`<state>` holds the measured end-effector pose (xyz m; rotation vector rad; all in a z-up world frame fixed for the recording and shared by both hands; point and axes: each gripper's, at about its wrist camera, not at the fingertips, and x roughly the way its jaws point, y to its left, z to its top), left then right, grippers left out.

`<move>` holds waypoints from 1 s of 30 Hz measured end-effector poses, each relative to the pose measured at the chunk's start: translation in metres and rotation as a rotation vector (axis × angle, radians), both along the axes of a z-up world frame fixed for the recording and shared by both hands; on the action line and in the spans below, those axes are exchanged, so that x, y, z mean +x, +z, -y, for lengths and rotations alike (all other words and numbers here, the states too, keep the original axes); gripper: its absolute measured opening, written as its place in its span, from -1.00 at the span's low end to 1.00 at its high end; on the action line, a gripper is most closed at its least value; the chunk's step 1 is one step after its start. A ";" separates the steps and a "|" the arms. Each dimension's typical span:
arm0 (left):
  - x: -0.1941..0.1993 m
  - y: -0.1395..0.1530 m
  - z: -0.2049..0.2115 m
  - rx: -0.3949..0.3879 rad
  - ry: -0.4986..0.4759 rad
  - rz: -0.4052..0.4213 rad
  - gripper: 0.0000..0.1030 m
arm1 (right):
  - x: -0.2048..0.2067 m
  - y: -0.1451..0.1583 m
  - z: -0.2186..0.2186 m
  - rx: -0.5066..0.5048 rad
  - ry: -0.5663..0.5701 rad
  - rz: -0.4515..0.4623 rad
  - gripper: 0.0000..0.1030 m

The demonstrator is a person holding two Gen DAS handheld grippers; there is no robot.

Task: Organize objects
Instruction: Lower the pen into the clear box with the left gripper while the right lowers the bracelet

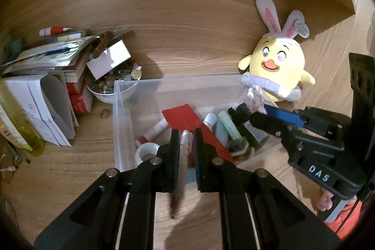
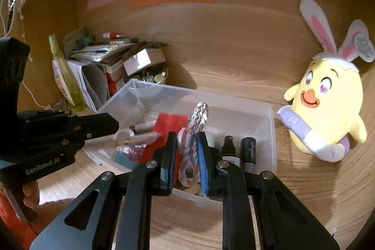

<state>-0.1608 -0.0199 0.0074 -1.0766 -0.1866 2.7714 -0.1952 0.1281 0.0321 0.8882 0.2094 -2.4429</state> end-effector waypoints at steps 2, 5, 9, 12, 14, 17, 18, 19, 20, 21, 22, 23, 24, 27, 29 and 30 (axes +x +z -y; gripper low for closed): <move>-0.004 -0.002 0.000 0.001 0.003 0.007 -0.80 | -0.004 -0.004 0.002 0.009 -0.001 0.010 -0.70; -0.008 -0.006 0.000 0.000 0.006 0.017 -0.80 | -0.009 -0.011 0.004 0.010 0.003 0.032 -0.70; -0.011 -0.010 0.001 0.003 0.010 0.029 -0.80 | -0.014 -0.018 0.005 0.018 0.003 0.053 -0.70; -0.009 -0.012 0.002 0.009 0.006 0.041 -0.79 | -0.017 -0.023 0.007 0.031 -0.003 0.062 -0.70; -0.006 -0.013 0.001 0.008 0.003 0.042 -0.73 | -0.019 -0.024 0.008 0.041 -0.004 0.073 -0.67; -0.001 -0.011 -0.001 0.000 0.004 0.030 -0.50 | -0.018 -0.024 0.008 0.045 -0.003 0.078 -0.43; 0.001 -0.010 -0.001 -0.003 0.004 0.024 -0.44 | -0.016 -0.022 0.007 0.042 -0.005 0.070 -0.36; 0.003 -0.008 -0.002 -0.007 0.005 0.017 -0.40 | -0.015 -0.021 0.007 0.041 -0.005 0.063 -0.33; 0.006 -0.007 -0.003 -0.010 0.006 0.012 -0.38 | -0.012 -0.019 0.006 0.040 -0.003 0.055 -0.32; 0.007 -0.006 -0.003 -0.010 0.005 0.007 -0.33 | -0.011 -0.018 0.005 0.039 0.001 0.051 -0.32; 0.009 -0.004 -0.004 -0.008 0.005 0.002 -0.25 | -0.009 -0.017 0.005 0.040 0.002 0.048 -0.31; 0.011 -0.003 -0.004 -0.006 0.005 -0.004 -0.22 | -0.008 -0.016 0.004 0.041 0.003 0.043 -0.30; 0.013 -0.002 -0.005 -0.004 0.007 -0.009 -0.15 | -0.006 -0.014 0.003 0.042 0.002 0.038 -0.26; 0.018 0.001 -0.006 -0.018 0.025 -0.027 -0.08 | 0.000 -0.011 -0.002 0.034 0.000 0.028 -0.22; 0.022 0.002 -0.005 -0.017 0.025 -0.030 0.00 | 0.003 -0.010 -0.005 0.034 -0.001 0.029 -0.16; 0.024 0.003 -0.004 -0.015 0.029 -0.033 0.03 | 0.005 -0.010 -0.006 0.035 -0.003 0.029 -0.09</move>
